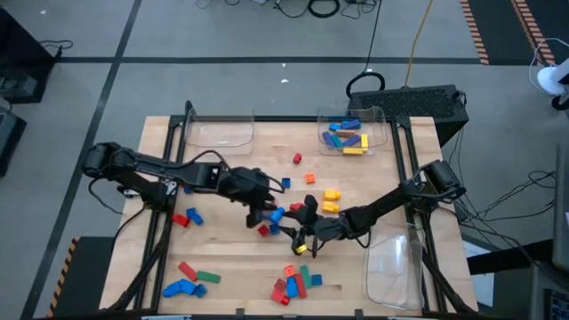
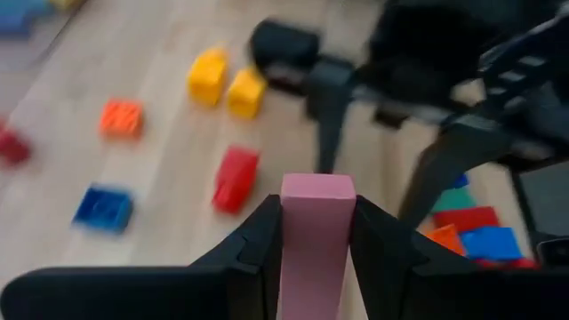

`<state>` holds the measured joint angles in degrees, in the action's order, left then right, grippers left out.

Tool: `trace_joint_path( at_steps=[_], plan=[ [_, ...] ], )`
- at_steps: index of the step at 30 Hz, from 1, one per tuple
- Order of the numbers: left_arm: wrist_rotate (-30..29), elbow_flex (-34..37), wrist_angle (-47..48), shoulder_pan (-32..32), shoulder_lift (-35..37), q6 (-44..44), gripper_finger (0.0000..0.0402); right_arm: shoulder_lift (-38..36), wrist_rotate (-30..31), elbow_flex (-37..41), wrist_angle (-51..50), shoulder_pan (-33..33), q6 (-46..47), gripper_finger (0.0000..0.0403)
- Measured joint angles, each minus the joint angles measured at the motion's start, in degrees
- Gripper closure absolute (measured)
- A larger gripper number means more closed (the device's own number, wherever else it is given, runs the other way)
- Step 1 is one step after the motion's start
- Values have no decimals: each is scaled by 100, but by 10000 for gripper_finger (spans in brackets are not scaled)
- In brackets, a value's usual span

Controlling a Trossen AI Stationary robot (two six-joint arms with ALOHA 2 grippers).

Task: Sort blocks by size
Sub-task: Put the pink block into the top right transparent bin

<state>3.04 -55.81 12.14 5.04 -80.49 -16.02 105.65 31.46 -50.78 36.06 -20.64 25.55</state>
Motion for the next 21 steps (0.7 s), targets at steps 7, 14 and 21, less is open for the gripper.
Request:
trace_joint_path(
  at_steps=[7,14,21],
  plan=[
    [-2,0,-590,273,-2,341,297,0,-31,0,895,-36,-979,206],
    [-44,5,-866,342,11,568,297,0,-30,9,1216,43,-1348,206],
    [-7,2,-1083,365,4,759,297,-1,31,4,1243,128,-1345,206]
  ],
)
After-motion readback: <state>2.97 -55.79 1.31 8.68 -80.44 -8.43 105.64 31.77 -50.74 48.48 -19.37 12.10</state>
